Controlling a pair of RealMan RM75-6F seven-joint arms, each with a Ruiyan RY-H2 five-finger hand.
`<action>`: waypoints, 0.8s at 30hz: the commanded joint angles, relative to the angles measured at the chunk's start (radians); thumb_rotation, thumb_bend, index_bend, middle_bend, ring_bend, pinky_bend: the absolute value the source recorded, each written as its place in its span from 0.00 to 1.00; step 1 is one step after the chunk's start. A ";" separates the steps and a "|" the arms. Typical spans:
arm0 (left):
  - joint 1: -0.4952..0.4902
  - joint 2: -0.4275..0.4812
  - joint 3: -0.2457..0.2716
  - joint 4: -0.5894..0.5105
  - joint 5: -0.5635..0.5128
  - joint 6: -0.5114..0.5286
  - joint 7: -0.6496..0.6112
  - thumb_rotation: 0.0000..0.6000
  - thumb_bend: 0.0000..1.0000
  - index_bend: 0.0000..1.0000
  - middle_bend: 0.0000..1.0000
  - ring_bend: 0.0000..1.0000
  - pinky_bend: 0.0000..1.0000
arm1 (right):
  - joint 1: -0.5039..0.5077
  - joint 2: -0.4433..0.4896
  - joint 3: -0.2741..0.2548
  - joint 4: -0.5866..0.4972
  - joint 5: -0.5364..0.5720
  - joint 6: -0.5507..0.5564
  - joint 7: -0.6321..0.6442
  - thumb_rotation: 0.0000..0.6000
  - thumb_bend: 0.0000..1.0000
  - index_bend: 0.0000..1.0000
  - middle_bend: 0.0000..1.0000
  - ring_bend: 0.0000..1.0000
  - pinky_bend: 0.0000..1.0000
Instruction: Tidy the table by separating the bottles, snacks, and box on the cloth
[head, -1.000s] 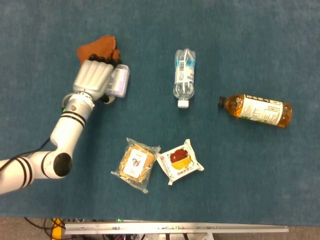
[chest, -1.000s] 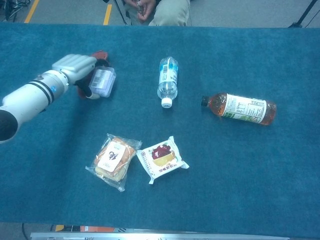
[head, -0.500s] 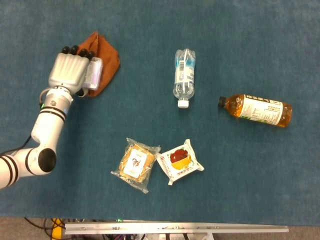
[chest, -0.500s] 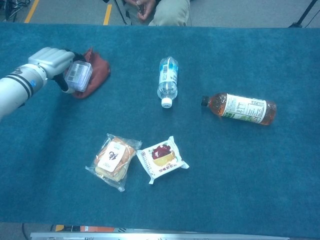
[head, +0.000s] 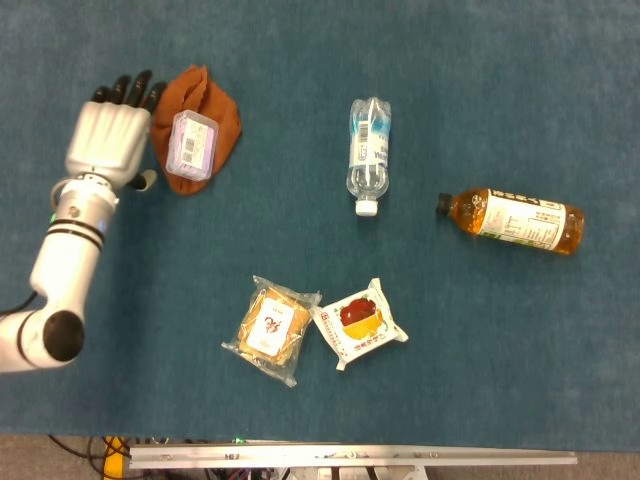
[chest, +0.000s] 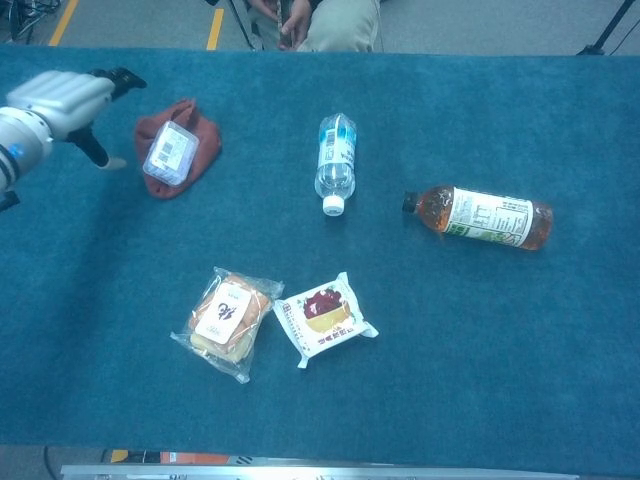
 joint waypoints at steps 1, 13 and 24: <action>0.038 0.060 -0.008 -0.075 0.044 0.055 -0.042 1.00 0.20 0.00 0.00 0.00 0.15 | 0.005 -0.001 0.000 0.005 0.000 -0.009 -0.002 1.00 0.14 0.09 0.28 0.29 0.50; 0.148 0.171 0.020 -0.235 0.209 0.161 -0.161 1.00 0.20 0.00 0.00 0.00 0.15 | 0.048 0.006 -0.002 -0.009 -0.053 -0.039 -0.052 1.00 0.14 0.09 0.28 0.29 0.50; 0.210 0.235 0.054 -0.326 0.299 0.208 -0.166 1.00 0.20 0.00 0.00 0.00 0.15 | 0.143 0.030 0.007 -0.027 -0.090 -0.150 -0.123 1.00 0.14 0.09 0.28 0.29 0.40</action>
